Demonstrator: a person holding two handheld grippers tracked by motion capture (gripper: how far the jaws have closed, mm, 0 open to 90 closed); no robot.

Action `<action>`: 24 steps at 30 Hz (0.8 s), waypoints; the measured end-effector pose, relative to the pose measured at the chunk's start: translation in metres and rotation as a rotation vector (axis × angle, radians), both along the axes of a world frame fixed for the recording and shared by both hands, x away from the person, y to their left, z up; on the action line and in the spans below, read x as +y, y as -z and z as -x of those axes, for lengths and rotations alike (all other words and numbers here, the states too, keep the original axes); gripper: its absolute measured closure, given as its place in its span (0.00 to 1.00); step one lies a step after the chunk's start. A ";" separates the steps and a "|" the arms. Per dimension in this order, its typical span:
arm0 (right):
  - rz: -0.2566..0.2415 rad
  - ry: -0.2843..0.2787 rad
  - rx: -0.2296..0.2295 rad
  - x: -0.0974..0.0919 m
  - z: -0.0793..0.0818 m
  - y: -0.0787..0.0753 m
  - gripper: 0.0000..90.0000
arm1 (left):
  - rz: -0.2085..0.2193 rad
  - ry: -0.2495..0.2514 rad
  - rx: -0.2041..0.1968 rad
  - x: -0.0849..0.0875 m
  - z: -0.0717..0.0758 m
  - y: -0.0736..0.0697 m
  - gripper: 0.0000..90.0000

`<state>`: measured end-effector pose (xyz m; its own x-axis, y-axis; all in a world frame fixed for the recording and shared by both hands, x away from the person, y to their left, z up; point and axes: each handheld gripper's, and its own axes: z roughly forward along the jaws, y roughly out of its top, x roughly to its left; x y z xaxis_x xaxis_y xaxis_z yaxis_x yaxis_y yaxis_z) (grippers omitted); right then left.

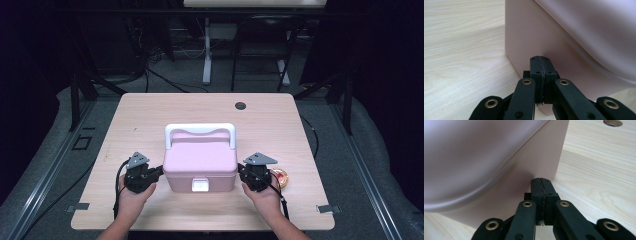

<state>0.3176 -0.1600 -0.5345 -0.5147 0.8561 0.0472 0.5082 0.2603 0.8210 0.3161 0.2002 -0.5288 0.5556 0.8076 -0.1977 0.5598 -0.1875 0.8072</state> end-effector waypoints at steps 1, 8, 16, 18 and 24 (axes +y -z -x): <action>-0.001 0.002 0.002 0.000 0.002 0.000 1.00 | 0.005 -0.005 -0.002 -0.001 0.002 0.000 1.00; 0.025 -0.013 0.004 -0.002 0.014 -0.002 1.00 | 0.013 0.012 0.002 -0.001 0.012 0.000 1.00; 0.037 -0.029 0.006 -0.005 0.028 -0.003 1.00 | -0.004 0.025 0.000 -0.003 0.026 -0.001 1.00; 0.036 -0.026 0.002 -0.006 0.032 -0.003 1.00 | -0.005 0.027 0.000 -0.004 0.029 -0.001 1.00; 0.038 -0.030 0.002 -0.008 0.038 -0.003 1.00 | -0.003 0.033 0.001 -0.005 0.034 -0.001 1.00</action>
<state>0.2795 -0.1681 -0.5318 -0.5403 0.8413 0.0162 0.5011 0.3062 0.8094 0.2817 0.1947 -0.5282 0.5814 0.7897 -0.1959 0.5544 -0.2083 0.8058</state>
